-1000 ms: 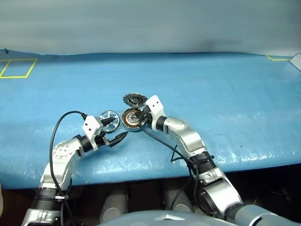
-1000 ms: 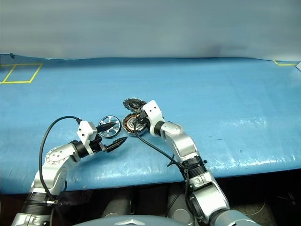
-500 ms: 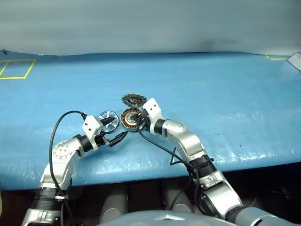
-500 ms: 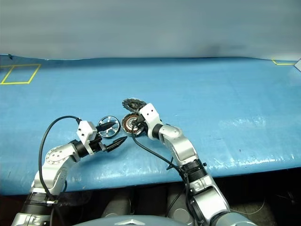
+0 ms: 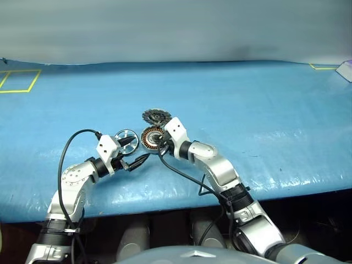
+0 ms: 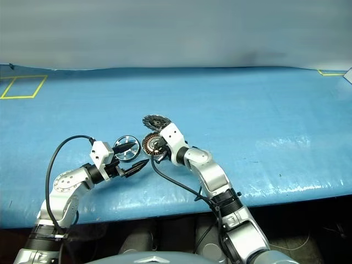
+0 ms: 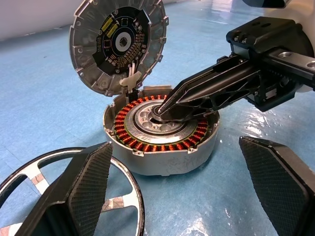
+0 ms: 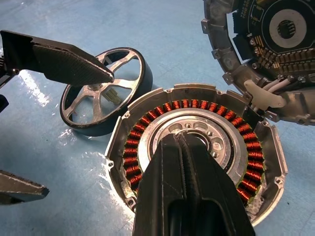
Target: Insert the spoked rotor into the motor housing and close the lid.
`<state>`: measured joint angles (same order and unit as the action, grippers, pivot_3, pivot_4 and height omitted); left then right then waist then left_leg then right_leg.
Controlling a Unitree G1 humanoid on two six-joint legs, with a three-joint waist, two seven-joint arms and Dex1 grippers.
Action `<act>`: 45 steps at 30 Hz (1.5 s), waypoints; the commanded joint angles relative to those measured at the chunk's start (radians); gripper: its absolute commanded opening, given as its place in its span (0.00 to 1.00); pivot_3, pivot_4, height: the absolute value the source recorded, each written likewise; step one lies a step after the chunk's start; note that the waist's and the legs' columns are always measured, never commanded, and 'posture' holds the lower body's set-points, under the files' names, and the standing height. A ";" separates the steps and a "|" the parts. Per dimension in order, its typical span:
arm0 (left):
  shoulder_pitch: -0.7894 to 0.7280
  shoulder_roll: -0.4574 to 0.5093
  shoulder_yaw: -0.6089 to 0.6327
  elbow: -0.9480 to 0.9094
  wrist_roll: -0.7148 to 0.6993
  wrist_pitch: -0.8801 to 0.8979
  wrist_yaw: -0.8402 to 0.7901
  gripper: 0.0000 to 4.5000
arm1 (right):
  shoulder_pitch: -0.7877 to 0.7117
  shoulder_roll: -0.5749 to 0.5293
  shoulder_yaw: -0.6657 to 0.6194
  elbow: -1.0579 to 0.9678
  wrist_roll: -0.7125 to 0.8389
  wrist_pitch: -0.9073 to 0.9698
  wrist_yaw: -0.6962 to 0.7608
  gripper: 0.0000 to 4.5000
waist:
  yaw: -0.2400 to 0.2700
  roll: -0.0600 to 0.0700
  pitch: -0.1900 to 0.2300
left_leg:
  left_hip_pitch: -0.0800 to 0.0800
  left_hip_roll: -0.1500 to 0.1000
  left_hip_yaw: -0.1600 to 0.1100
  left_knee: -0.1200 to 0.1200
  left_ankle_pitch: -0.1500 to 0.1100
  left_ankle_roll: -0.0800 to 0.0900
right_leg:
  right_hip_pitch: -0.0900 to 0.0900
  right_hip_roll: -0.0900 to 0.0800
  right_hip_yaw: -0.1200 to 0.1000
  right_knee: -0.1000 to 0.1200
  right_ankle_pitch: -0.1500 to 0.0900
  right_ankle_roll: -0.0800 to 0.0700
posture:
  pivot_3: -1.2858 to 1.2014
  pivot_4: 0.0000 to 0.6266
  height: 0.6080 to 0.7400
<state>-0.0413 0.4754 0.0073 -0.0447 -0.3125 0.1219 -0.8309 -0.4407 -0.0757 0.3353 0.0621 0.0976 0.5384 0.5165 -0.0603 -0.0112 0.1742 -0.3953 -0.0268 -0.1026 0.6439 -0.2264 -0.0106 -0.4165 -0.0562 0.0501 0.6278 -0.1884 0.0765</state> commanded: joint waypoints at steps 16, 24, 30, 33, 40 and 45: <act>-0.008 -0.001 0.000 -0.004 0.002 -0.016 0.001 1.00 | -0.016 -0.004 -0.007 -0.011 -0.015 0.001 -0.020 0.02 | 0.000 0.000 0.000 | 0.000 0.000 0.000 0.000 0.000 0.000 | 0.000 0.000 0.000 0.000 0.000 0.000 | 0.52 0.24 1.00; 0.000 -0.001 0.002 -0.011 0.001 -0.015 0.005 1.00 | -0.027 0.003 -0.005 0.033 -0.024 -0.014 -0.027 0.02 | -0.001 0.000 0.000 | 0.000 0.000 0.000 0.000 0.000 0.000 | 0.000 0.000 0.000 0.000 0.000 0.000 | 0.52 0.24 1.00; 0.002 0.000 0.003 -0.012 0.001 -0.015 0.006 1.00 | -0.028 0.004 0.031 0.039 -0.051 -0.019 -0.020 0.02 | -0.001 0.000 0.000 | 0.000 0.000 0.000 0.000 0.000 0.000 | 0.000 0.000 0.000 0.000 0.000 0.000 | 0.52 0.24 1.00; 0.001 -0.001 0.002 -0.011 0.001 -0.015 0.005 1.00 | -0.030 0.005 0.045 0.054 -0.073 -0.018 -0.023 0.02 | -0.001 0.000 0.000 | 0.001 0.000 0.000 0.000 0.000 0.000 | 0.000 0.000 0.000 0.000 0.000 0.000 | 0.52 0.24 1.00; 0.000 0.000 0.003 -0.010 0.001 -0.016 0.004 1.00 | -0.030 0.001 0.074 0.120 -0.132 -0.021 -0.045 0.02 | -0.002 0.001 -0.001 | 0.002 0.000 0.000 0.000 0.000 0.000 | 0.001 0.000 0.000 0.000 0.000 0.000 | 0.52 0.24 1.00; 0.001 0.000 0.003 -0.010 0.000 -0.016 0.004 1.00 | -0.022 0.006 0.073 0.126 -0.139 -0.021 -0.040 0.02 | -0.001 0.001 -0.002 | 0.003 0.000 0.000 0.000 0.000 0.000 | 0.002 0.000 0.000 0.000 0.000 0.000 | 0.52 0.24 1.00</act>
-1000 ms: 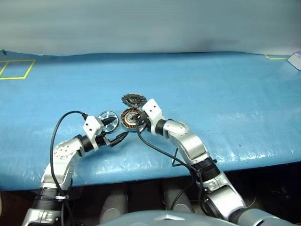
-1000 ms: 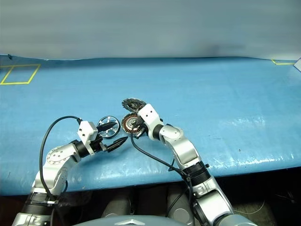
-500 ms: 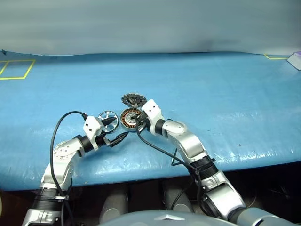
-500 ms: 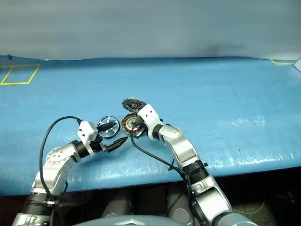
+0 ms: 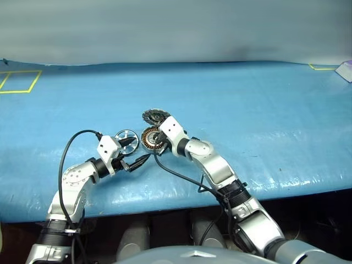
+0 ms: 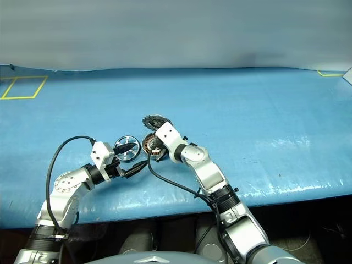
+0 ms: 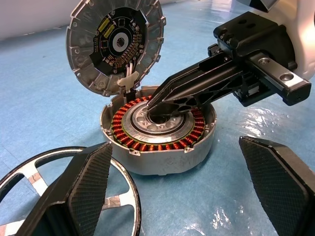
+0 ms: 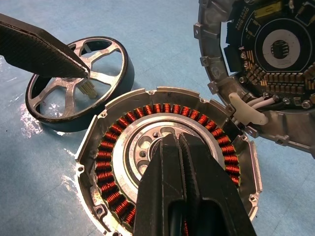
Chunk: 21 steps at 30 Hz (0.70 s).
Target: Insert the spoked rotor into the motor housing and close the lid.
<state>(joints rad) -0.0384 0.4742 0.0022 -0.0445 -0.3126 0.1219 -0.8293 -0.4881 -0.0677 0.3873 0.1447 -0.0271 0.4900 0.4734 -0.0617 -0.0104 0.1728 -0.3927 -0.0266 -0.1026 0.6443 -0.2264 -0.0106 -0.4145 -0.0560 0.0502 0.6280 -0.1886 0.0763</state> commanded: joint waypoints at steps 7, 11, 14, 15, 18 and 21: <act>-0.003 0.000 0.007 -0.008 0.000 -0.019 0.000 1.00 | 0.032 0.010 -0.012 -0.007 0.010 0.027 0.000 0.02 | 0.000 0.001 -0.001 | 0.000 0.000 0.000 0.000 0.000 0.000 | 0.000 0.000 0.000 0.000 0.000 0.000 | 0.52 0.24 1.00; -0.003 0.000 0.006 -0.008 0.000 -0.018 -0.001 1.00 | 0.027 0.018 -0.025 -0.056 0.024 0.037 0.007 0.02 | 0.000 0.001 -0.001 | 0.000 0.000 0.000 0.000 0.000 0.000 | 0.000 0.000 0.000 0.000 0.000 0.000 | 0.52 0.24 1.00; -0.005 0.000 0.005 -0.007 0.001 -0.018 -0.001 1.00 | 0.020 0.023 -0.033 -0.071 0.031 0.044 0.007 0.02 | 0.000 0.001 -0.001 | 0.000 0.000 0.000 -0.001 0.000 0.000 | -0.001 0.000 0.000 0.000 0.000 0.000 | 0.52 0.24 1.00; -0.004 0.000 0.005 -0.007 0.001 -0.017 -0.001 1.00 | 0.017 0.024 -0.035 -0.069 0.032 0.044 0.006 0.02 | 0.000 0.001 -0.001 | 0.000 0.000 0.000 -0.001 0.000 0.000 | -0.001 0.000 0.000 0.000 0.000 0.000 | 0.52 0.24 1.00; -0.002 -0.001 0.005 -0.007 0.001 -0.017 0.000 1.00 | 0.009 0.026 -0.040 -0.052 0.031 0.038 0.002 0.02 | 0.000 0.001 -0.001 | -0.001 0.000 0.000 -0.001 0.000 0.000 | -0.001 0.000 0.000 0.000 0.000 0.000 | 0.52 0.24 1.00; 0.003 -0.001 0.006 -0.011 0.001 -0.015 0.003 1.00 | 0.001 0.026 -0.046 -0.036 0.027 0.032 -0.004 0.02 | 0.000 0.001 -0.001 | -0.001 0.000 0.000 -0.001 0.000 0.000 | -0.001 0.000 0.000 0.000 0.000 0.000 | 0.52 0.24 1.00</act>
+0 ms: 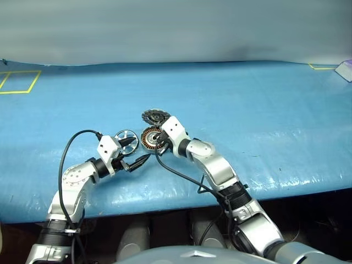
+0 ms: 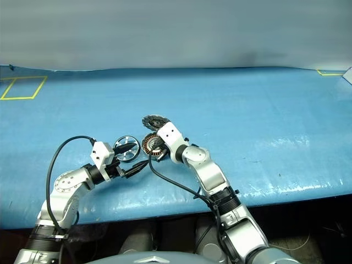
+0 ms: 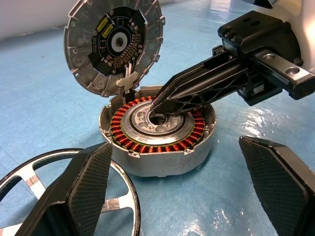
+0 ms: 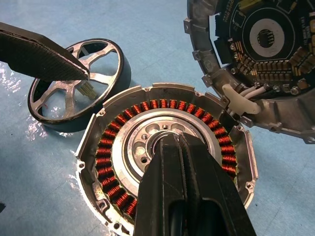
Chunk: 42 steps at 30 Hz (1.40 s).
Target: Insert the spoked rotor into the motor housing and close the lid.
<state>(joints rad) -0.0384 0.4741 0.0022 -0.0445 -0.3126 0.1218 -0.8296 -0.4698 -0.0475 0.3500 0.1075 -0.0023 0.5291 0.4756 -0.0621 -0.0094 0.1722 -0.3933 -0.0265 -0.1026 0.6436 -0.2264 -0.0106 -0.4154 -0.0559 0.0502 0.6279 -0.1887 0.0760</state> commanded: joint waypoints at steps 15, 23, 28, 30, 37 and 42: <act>0.005 -0.002 0.007 -0.012 0.000 -0.014 0.006 1.00 | -0.046 0.022 -0.026 -0.022 0.023 -0.016 -0.008 0.02 | 0.000 0.000 0.000 | -0.001 0.000 0.000 -0.001 0.000 0.000 | -0.001 0.000 0.000 0.000 0.000 0.000 | 0.52 0.24 1.00; 0.005 -0.003 0.007 -0.010 0.001 -0.016 0.007 1.00 | -0.055 0.030 -0.032 0.034 0.021 -0.035 -0.019 0.02 | 0.000 0.000 0.000 | -0.001 0.000 0.000 -0.001 0.000 0.000 | -0.001 0.000 0.000 0.000 0.000 0.000 | 0.52 0.24 1.00; 0.008 -0.002 0.008 -0.011 0.002 -0.018 0.009 1.00 | -0.054 0.031 -0.029 0.040 0.023 -0.037 -0.020 0.02 | 0.000 0.000 0.000 | -0.001 0.000 0.000 -0.001 0.000 0.000 | -0.001 0.000 0.000 0.000 0.000 0.000 | 0.52 0.24 1.00; 0.008 -0.002 0.009 -0.010 0.002 -0.019 0.009 1.00 | -0.052 0.031 -0.027 0.040 0.023 -0.036 -0.019 0.02 | 0.000 0.000 0.000 | -0.001 0.000 0.000 -0.002 0.000 0.000 | -0.001 0.000 0.000 0.000 0.000 0.000 | 0.52 0.24 1.00; 0.006 -0.001 0.010 -0.007 0.002 -0.021 0.009 1.00 | -0.031 0.028 0.002 0.044 0.006 -0.034 -0.018 0.02 | 0.000 0.000 0.000 | -0.001 0.000 0.000 -0.002 0.000 0.000 | -0.001 0.000 0.000 0.000 0.000 -0.001 | 0.52 0.24 1.00; 0.006 0.000 0.010 -0.007 0.003 -0.021 0.010 1.00 | -0.010 0.028 0.038 0.068 -0.015 -0.036 -0.016 0.02 | 0.000 0.000 0.000 | 0.000 0.000 0.000 -0.002 0.000 0.000 | -0.001 0.000 0.000 0.000 -0.001 -0.001 | 0.52 0.24 1.00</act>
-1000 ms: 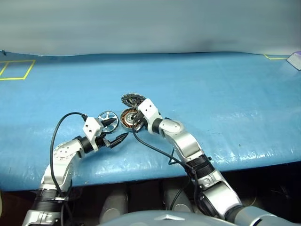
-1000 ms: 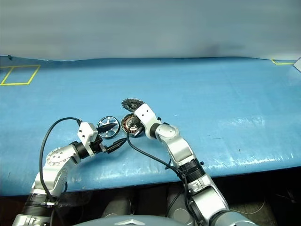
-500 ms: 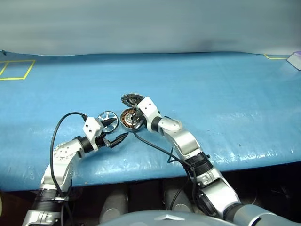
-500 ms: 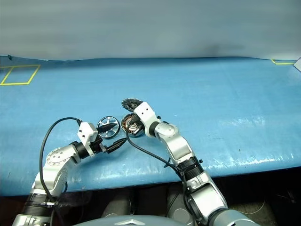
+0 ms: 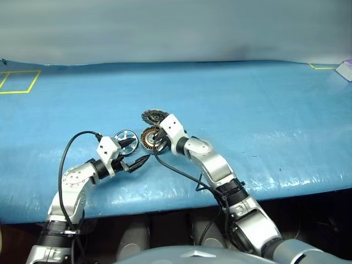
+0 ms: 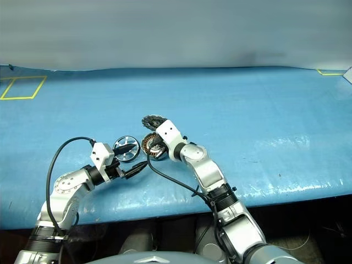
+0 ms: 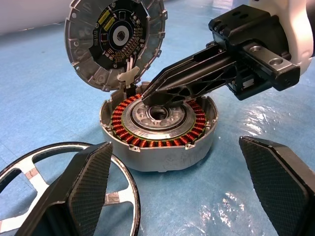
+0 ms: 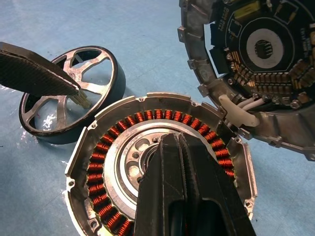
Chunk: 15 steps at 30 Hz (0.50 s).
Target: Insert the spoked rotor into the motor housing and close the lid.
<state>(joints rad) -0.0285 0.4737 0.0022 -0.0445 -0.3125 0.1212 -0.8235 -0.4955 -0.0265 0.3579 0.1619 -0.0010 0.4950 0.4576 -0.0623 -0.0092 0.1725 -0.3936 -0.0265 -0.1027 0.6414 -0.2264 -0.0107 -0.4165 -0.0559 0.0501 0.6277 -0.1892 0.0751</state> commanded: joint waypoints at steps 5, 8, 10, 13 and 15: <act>-0.002 0.002 0.012 -0.008 0.002 -0.019 0.005 1.00 | 0.024 0.013 0.029 0.077 -0.030 -0.002 -0.002 0.02 | -0.002 0.000 0.000 | 0.001 0.000 0.000 0.000 0.000 0.000 | 0.001 0.000 0.000 0.000 0.000 0.000 | 0.52 0.24 1.00; 0.000 0.003 0.014 -0.010 0.002 -0.019 0.006 1.00 | 0.022 0.015 0.011 0.120 -0.034 -0.008 -0.014 0.02 | -0.004 0.000 -0.001 | 0.002 0.000 0.000 0.000 0.000 0.000 | 0.002 0.000 0.000 0.000 0.000 0.000 | 0.52 0.24 1.00; 0.001 0.003 0.014 -0.010 0.001 -0.019 0.008 1.00 | 0.021 0.010 0.009 0.144 -0.043 -0.011 -0.018 0.02 | -0.005 0.000 -0.001 | 0.004 0.001 0.000 0.000 0.000 0.000 | 0.003 0.001 0.000 0.000 0.000 0.000 | 0.52 0.24 1.00; 0.001 0.003 0.014 -0.010 0.001 -0.020 0.010 1.00 | 0.031 0.005 0.022 0.157 -0.047 -0.004 -0.005 0.02 | -0.005 0.000 -0.001 | 0.011 0.001 0.000 -0.001 0.000 0.000 | 0.007 0.001 0.000 0.000 -0.001 -0.002 | 0.52 0.24 1.00; 0.001 0.003 0.014 -0.011 0.001 -0.021 0.010 1.00 | 0.040 0.001 0.035 0.165 -0.056 -0.002 -0.002 0.02 | -0.005 0.000 -0.004 | 0.014 0.001 0.001 -0.003 0.000 0.000 | 0.007 0.000 0.000 0.000 -0.002 -0.002 | 0.52 0.24 1.00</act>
<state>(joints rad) -0.0262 0.4739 0.0024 -0.0445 -0.3125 0.1211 -0.8127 -0.4988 -0.0101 0.3584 0.2442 -0.0301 0.4466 0.4496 -0.0670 -0.0088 0.1687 -0.3795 -0.0255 -0.1021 0.6379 -0.2265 -0.0108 -0.4093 -0.0555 0.0505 0.6278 -0.1914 0.0723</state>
